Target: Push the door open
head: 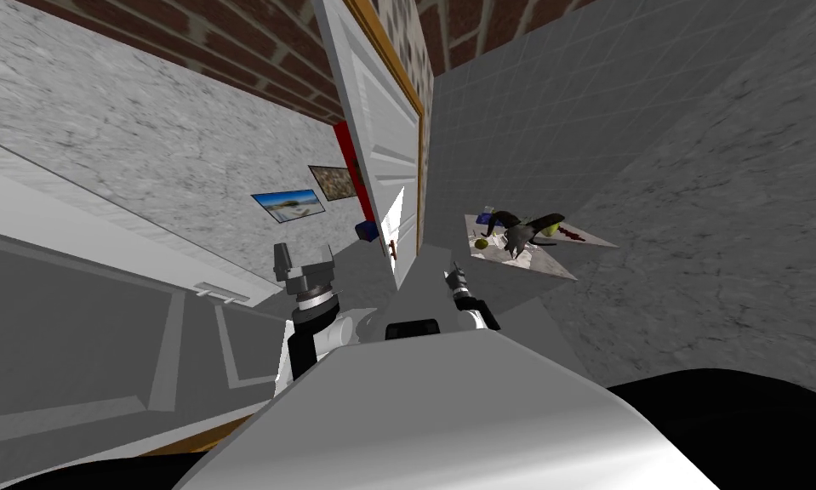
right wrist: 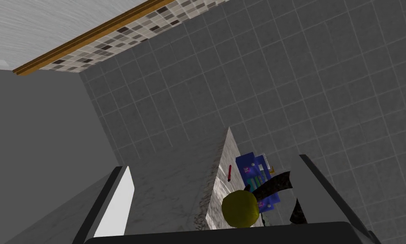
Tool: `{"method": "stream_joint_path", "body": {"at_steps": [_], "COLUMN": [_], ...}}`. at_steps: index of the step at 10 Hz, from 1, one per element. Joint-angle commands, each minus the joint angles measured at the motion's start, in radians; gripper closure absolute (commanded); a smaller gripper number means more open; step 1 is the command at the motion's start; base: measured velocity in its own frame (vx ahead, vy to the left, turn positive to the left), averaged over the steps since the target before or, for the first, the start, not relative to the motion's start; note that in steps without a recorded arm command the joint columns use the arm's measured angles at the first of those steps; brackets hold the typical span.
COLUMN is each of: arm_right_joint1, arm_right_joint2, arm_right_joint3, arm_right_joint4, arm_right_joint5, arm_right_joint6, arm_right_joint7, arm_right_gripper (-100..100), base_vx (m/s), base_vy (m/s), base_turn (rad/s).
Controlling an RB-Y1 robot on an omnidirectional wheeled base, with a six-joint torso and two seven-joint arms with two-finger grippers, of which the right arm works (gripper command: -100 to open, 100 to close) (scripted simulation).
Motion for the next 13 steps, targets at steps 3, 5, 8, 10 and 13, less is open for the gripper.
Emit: {"method": "stream_joint_path", "body": {"at_steps": [3, 5, 8, 10, 13], "arm_right_joint1": [-0.010, -0.012, -0.016, -0.020, -0.023], "arm_right_joint2": [-0.008, -0.009, -0.011, -0.012, -0.013], "arm_right_joint3": [0.020, 0.026, 0.043, 0.056, 0.068], "arm_right_joint4": [0.070, 0.087, 0.142, 0.179, 0.216], "arm_right_joint5": [-0.114, -0.154, -0.249, -0.316, -0.396], "arm_right_joint6": [0.085, 0.109, 0.183, 0.231, 0.282], "arm_right_joint7": [0.059, 0.076, 0.128, 0.164, 0.199], "arm_right_gripper": [-100, -100, -100, -100, -100], "base_vx": [0.085, 0.085, 0.076, 0.106, 0.064], "base_vy": [-0.017, -0.022, -0.022, -0.030, -0.009], "base_turn": [0.034, 0.024, 0.031, 0.035, 0.021]}}
